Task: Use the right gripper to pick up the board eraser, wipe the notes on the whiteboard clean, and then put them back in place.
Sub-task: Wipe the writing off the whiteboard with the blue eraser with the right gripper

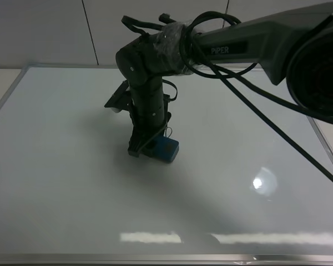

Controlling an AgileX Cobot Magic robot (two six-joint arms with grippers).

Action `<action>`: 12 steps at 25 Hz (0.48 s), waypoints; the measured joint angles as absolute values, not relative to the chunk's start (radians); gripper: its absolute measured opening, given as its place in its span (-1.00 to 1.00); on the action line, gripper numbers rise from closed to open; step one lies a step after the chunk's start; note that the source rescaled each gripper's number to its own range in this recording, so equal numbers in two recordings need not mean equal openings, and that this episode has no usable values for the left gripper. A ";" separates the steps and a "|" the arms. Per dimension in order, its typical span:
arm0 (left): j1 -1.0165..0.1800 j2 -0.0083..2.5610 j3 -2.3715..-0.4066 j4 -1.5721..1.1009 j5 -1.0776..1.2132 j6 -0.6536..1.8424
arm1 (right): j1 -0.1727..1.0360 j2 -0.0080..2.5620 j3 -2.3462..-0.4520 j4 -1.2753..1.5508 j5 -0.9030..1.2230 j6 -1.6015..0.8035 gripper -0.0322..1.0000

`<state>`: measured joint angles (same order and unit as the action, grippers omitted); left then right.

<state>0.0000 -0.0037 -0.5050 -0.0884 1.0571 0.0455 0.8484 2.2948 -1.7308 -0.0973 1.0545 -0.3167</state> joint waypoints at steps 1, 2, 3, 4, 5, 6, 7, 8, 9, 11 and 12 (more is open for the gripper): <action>0.000 -0.004 -0.505 -0.088 1.057 0.046 | 0.808 2.298 -1.734 -0.090 1.044 -0.321 -0.91; 0.000 -0.004 -0.505 -0.088 1.057 0.046 | 0.789 2.298 -1.736 -0.085 1.041 -0.323 -0.91; 0.000 -0.004 -0.505 -0.088 1.057 0.046 | 0.766 2.298 -1.736 -0.080 1.039 -0.323 -0.91; 0.000 -0.004 -0.505 -0.088 1.057 0.046 | 0.742 2.299 -1.739 -0.077 1.038 -0.324 -0.91; 0.000 -0.004 -0.505 -0.088 1.057 0.046 | 0.723 2.299 -1.739 -0.074 1.038 -0.326 -0.91; 0.000 -0.004 -0.505 -0.088 1.057 0.046 | 0.702 2.299 -1.740 -0.074 1.038 -0.334 -0.91; 0.000 -0.004 -0.505 -0.088 1.057 0.046 | 0.681 2.299 -1.741 -0.074 1.039 -0.338 -0.91; 0.000 -0.004 -0.505 -0.088 1.057 0.046 | 0.661 2.299 -1.742 -0.074 1.041 -0.340 -0.91; 0.000 -0.004 -0.505 -0.088 1.057 0.046 | 0.661 2.299 -1.742 -0.074 1.041 -0.340 -0.91; 0.000 -0.004 -0.505 -0.088 1.057 0.046 | 0.627 2.299 -1.742 -0.083 1.046 -0.342 -0.91; 0.000 -0.004 -0.505 -0.088 1.057 0.046 | 0.602 2.299 -1.744 -0.091 1.051 -0.342 -0.91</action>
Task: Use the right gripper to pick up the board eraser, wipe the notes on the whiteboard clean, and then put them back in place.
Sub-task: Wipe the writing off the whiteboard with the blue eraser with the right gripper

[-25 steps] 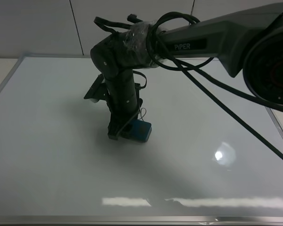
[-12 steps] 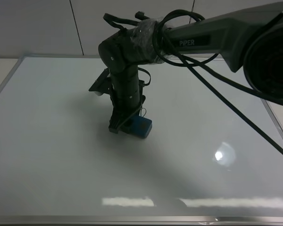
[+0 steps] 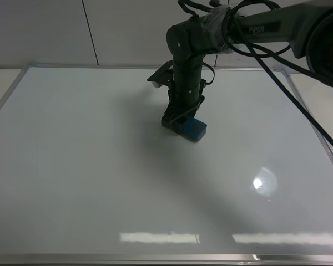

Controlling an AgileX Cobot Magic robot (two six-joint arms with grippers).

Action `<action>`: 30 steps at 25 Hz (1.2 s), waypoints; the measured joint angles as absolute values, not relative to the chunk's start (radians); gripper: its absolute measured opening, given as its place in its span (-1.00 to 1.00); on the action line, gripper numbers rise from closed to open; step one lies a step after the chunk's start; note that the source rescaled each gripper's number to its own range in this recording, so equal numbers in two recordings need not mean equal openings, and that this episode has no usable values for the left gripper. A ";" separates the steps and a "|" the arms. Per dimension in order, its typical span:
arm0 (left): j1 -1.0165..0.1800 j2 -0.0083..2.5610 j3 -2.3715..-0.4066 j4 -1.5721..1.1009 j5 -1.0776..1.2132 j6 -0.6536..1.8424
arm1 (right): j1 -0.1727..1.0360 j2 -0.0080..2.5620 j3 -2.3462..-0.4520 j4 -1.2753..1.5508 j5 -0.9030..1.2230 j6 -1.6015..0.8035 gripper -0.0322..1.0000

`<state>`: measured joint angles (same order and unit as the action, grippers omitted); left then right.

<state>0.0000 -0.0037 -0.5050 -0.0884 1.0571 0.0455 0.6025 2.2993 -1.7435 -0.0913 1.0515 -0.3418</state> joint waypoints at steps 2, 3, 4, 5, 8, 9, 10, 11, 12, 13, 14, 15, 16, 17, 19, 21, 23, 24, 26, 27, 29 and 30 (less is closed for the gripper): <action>0.000 -0.004 -0.505 -0.088 1.057 0.046 | 0.590 2.299 -1.744 -0.102 1.058 -0.342 -0.91; 0.000 -0.004 -0.505 -0.088 1.057 0.046 | 0.588 2.299 -1.744 -0.103 1.059 -0.342 -0.91; 0.000 -0.004 -0.505 -0.088 1.057 0.046 | 0.588 2.299 -1.744 -0.105 1.059 -0.342 -0.91; 0.000 -0.004 -0.505 -0.088 1.057 0.046 | 0.588 2.299 -1.744 -0.106 1.059 -0.343 -0.91; 0.000 -0.004 -0.505 -0.088 1.057 0.046 | 0.591 2.299 -1.744 -0.109 1.059 -0.343 -0.91; 0.000 -0.004 -0.505 -0.088 1.057 0.046 | 0.597 2.299 -1.744 -0.116 1.059 -0.343 -0.91; 0.000 -0.004 -0.505 -0.088 1.057 0.046 | 0.605 2.300 -1.744 -0.125 1.058 -0.343 -0.91; 0.000 -0.004 -0.505 -0.088 1.057 0.046 | 0.614 2.301 -1.744 -0.138 1.057 -0.343 -0.91; 0.000 -0.004 -0.505 -0.088 1.057 0.046 | 0.627 2.303 -1.744 -0.156 1.057 -0.344 -0.91; 0.000 -0.004 -0.505 -0.088 1.057 0.046 | 0.645 2.305 -1.744 -0.175 1.058 -0.351 -0.91; 0.000 -0.004 -0.505 -0.088 1.057 0.046 | 0.665 2.307 -1.744 -0.199 1.058 -0.362 -0.91; 0.000 -0.004 -0.505 -0.088 1.057 0.046 | 0.684 2.308 -1.744 -0.211 1.057 -0.373 -0.91; 0.000 -0.004 -0.505 -0.088 1.057 0.046 | 0.710 2.308 -1.744 -0.214 1.052 -0.384 -0.91; 0.000 -0.004 -0.505 -0.088 1.057 0.046 | 0.740 2.308 -1.744 -0.211 1.045 -0.392 -0.91; 0.000 -0.004 -0.505 -0.088 1.057 0.046 | 0.798 2.310 -1.744 -0.189 1.037 -0.406 -0.91; 0.000 -0.004 -0.505 -0.088 1.057 0.046 | 0.859 2.311 -1.744 -0.164 1.031 -0.432 -0.91; 0.000 -0.004 -0.505 -0.088 1.057 0.046 | 0.909 2.312 -1.744 -0.132 1.028 -0.464 -0.91; 0.000 -0.004 -0.505 -0.088 1.057 0.046 | 0.932 2.312 -1.744 -0.118 1.028 -0.477 -0.91; 0.000 -0.004 -0.505 -0.088 1.057 0.046 | 0.961 2.313 -1.744 -0.086 1.028 -0.497 -0.91; 0.000 -0.004 -0.505 -0.088 1.057 0.046 | 0.969 2.313 -1.744 -0.074 1.028 -0.499 -0.91; 0.000 -0.004 -0.505 -0.088 1.057 0.046 | 0.972 2.313 -1.744 -0.069 1.034 -0.499 -0.91; 0.000 -0.004 -0.505 -0.088 1.057 0.046 | 0.972 2.314 -1.744 -0.066 1.036 -0.499 -0.91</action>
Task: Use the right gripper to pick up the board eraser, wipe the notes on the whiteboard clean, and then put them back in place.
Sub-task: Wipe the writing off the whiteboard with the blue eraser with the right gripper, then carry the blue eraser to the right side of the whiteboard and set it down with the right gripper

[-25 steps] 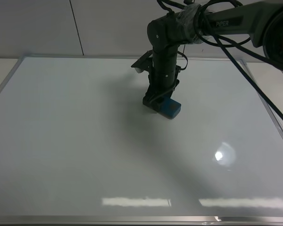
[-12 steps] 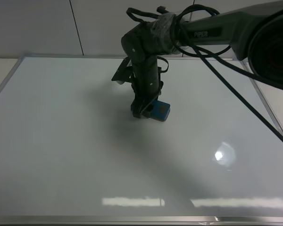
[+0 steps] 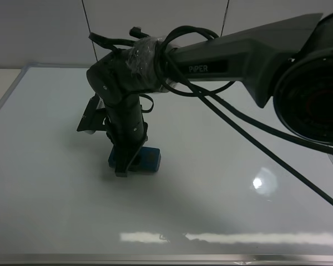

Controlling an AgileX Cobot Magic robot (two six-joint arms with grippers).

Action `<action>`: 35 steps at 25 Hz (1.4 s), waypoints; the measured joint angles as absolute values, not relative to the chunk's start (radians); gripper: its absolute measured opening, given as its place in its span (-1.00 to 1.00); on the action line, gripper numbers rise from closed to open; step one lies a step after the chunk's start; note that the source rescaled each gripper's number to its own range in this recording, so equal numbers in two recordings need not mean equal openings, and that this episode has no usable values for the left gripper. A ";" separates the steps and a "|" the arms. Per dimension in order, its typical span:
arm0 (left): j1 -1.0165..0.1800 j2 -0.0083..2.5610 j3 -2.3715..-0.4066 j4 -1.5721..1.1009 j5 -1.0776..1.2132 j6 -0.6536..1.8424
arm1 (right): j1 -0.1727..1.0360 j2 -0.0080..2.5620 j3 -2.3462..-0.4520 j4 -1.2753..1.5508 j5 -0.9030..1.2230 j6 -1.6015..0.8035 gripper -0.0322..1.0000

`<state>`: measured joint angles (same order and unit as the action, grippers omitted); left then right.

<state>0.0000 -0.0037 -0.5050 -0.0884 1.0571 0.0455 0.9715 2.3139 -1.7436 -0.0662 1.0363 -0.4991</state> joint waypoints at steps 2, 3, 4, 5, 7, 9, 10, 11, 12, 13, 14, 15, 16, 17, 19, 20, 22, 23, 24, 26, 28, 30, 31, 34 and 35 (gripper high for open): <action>0.000 -0.004 -0.505 -0.088 1.057 0.046 | 0.972 2.314 -1.744 -0.067 1.040 -0.499 -0.91; 0.000 -0.004 -0.505 -0.088 1.057 0.046 | 0.972 2.314 -1.744 -0.067 1.041 -0.498 -0.91; 0.000 -0.004 -0.505 -0.088 1.057 0.046 | 0.972 2.314 -1.744 -0.068 1.041 -0.496 -0.91; 0.000 -0.004 -0.505 -0.088 1.057 0.046 | 0.972 2.312 -1.744 -0.069 1.042 -0.491 -0.91; 0.000 -0.004 -0.505 -0.088 1.057 0.046 | 0.972 2.308 -1.742 -0.069 1.046 -0.456 -0.91; 0.000 -0.004 -0.505 -0.088 1.057 0.046 | 0.972 2.304 -1.739 -0.076 1.049 -0.407 -0.91; 0.000 -0.004 -0.505 -0.088 1.057 0.046 | 0.972 2.298 -1.737 -0.082 1.059 -0.379 -0.91; 0.000 -0.004 -0.505 -0.088 1.057 0.046 | 0.970 2.292 -1.735 -0.096 1.074 -0.351 -0.91; 0.000 -0.004 -0.505 -0.088 1.057 0.046 | 0.966 2.281 -1.733 -0.106 1.088 -0.324 -0.91; 0.000 -0.004 -0.505 -0.088 1.057 0.046 | 0.961 2.268 -1.733 -0.119 1.098 -0.289 -0.91; 0.000 -0.004 -0.505 -0.088 1.057 0.046 | 0.954 2.252 -1.733 -0.131 1.107 -0.253 -0.91; 0.000 -0.004 -0.505 -0.088 1.057 0.046 | 0.947 2.237 -1.733 -0.146 1.115 -0.221 -0.91; 0.000 -0.004 -0.505 -0.088 1.057 0.046 | 0.940 2.220 -1.733 -0.160 1.123 -0.180 -0.91; 0.000 -0.004 -0.505 -0.088 1.057 0.046 | 0.935 2.203 -1.733 -0.175 1.131 -0.137 -0.91; 0.000 -0.004 -0.505 -0.088 1.057 0.046 | 0.923 2.177 -1.733 -0.204 1.152 -0.057 -0.91; 0.000 -0.004 -0.505 -0.088 1.057 0.046 | 0.918 2.163 -1.733 -0.216 1.162 -0.013 -0.91; 0.000 -0.004 -0.505 -0.088 1.057 0.046 | 0.910 2.141 -1.733 -0.242 1.186 0.078 -0.91; 0.000 -0.004 -0.505 -0.088 1.057 0.046 | 0.905 2.130 -1.733 -0.253 1.197 0.116 -0.91; 0.000 -0.004 -0.505 -0.088 1.057 0.046 | 0.901 2.120 -1.733 -0.265 1.204 0.155 -0.91; 0.000 -0.004 -0.505 -0.088 1.057 0.046 | 0.892 2.095 -1.722 -0.290 1.205 0.249 -0.91; 0.000 -0.004 -0.505 -0.088 1.057 0.046 | 0.880 2.062 -1.693 -0.304 1.205 0.322 -0.91; 0.000 -0.004 -0.505 -0.088 1.057 0.046 | 0.866 2.028 -1.641 -0.309 1.205 0.367 -0.91; 0.000 -0.004 -0.505 -0.088 1.057 0.046 | 0.859 2.005 -1.613 -0.309 1.203 0.388 -0.91; 0.000 -0.004 -0.505 -0.088 1.057 0.046 | 0.826 1.929 -1.499 -0.311 1.160 0.465 -0.91; 0.000 -0.004 -0.505 -0.088 1.057 0.046 | 0.814 1.899 -1.456 -0.309 1.137 0.497 -0.91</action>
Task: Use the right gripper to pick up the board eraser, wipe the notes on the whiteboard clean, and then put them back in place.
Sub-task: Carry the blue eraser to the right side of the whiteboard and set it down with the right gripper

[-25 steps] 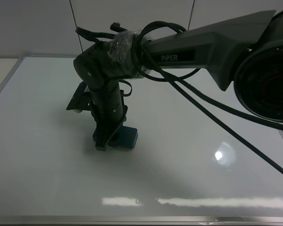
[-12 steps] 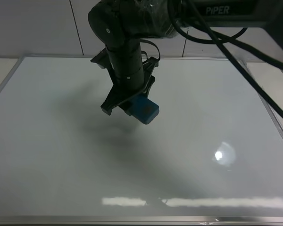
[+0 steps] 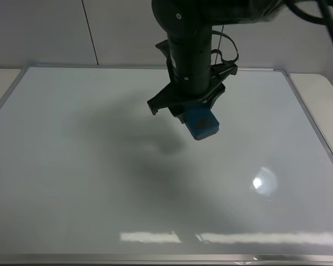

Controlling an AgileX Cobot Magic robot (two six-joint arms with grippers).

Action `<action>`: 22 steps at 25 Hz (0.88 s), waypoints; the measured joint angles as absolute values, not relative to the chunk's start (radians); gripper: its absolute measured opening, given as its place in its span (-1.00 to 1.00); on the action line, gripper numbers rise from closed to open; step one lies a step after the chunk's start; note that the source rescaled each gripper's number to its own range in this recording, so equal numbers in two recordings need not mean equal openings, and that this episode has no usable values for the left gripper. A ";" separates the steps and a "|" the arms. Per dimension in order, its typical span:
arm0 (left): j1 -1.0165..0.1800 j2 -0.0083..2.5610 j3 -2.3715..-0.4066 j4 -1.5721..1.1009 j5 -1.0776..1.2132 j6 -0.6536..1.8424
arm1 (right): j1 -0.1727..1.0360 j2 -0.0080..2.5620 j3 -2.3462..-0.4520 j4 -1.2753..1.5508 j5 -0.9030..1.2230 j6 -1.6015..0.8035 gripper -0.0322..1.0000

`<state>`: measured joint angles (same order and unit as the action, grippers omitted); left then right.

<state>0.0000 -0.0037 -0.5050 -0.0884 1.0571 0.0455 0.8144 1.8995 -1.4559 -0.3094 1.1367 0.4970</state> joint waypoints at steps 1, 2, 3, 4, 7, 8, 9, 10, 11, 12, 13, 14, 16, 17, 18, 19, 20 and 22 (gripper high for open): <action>0.000 -0.004 -0.505 -0.088 1.057 0.046 | 0.800 1.870 -1.413 -0.309 1.115 0.528 -0.91; 0.000 -0.004 -0.505 -0.088 1.057 0.046 | 0.784 1.845 -1.371 -0.307 1.099 0.552 -0.91; 0.000 -0.004 -0.505 -0.088 1.057 0.046 | 0.768 1.816 -1.337 -0.301 1.085 0.576 -0.91; 0.000 -0.004 -0.505 -0.088 1.057 0.046 | 0.754 1.791 -1.300 -0.297 1.073 0.596 -0.91; 0.000 -0.004 -0.505 -0.088 1.057 0.046 | 0.702 1.727 -1.208 -0.275 1.046 0.625 -0.91; 0.000 -0.004 -0.505 -0.088 1.057 0.046 | 0.683 1.707 -1.178 -0.274 1.034 0.633 -0.91; 0.000 -0.004 -0.505 -0.088 1.057 0.046 | 0.663 1.692 -1.150 -0.274 1.021 0.641 -0.91; 0.000 -0.004 -0.505 -0.088 1.057 0.046 | 0.643 1.673 -1.127 -0.274 1.011 0.651 -0.91; 0.000 -0.004 -0.505 -0.088 1.057 0.046 | 0.627 1.655 -1.102 -0.274 0.999 0.658 -0.91; 0.000 -0.004 -0.505 -0.088 1.057 0.046 | 0.608 1.642 -1.077 -0.273 0.985 0.663 -0.91; 0.000 -0.004 -0.505 -0.088 1.057 0.046 | 0.588 1.627 -1.054 -0.269 0.976 0.665 -0.91; 0.000 -0.004 -0.505 -0.088 1.057 0.046 | 0.571 1.615 -1.036 -0.261 0.962 0.667 -0.91; 0.000 -0.004 -0.505 -0.088 1.057 0.046 | 0.530 1.601 -0.995 -0.237 0.936 0.667 -0.91; 0.000 -0.004 -0.505 -0.088 1.057 0.046 | 0.509 1.597 -0.980 -0.224 0.930 0.660 -0.91; 0.000 -0.004 -0.505 -0.088 1.057 0.046 | 0.492 1.597 -0.964 -0.212 0.921 0.649 -0.91; 0.000 -0.004 -0.505 -0.088 1.057 0.046 | 0.472 1.597 -0.950 -0.202 0.911 0.636 -0.91; 0.000 -0.004 -0.505 -0.088 1.057 0.046 | 0.454 1.597 -0.941 -0.195 0.907 0.629 -0.91; 0.000 -0.004 -0.505 -0.088 1.057 0.046 | 0.424 1.597 -0.931 -0.187 0.898 0.618 -0.91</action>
<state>0.0000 -0.0037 -0.5050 -0.0884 1.0571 0.0455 0.4244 1.5970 -0.9309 -0.1873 0.8980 0.6176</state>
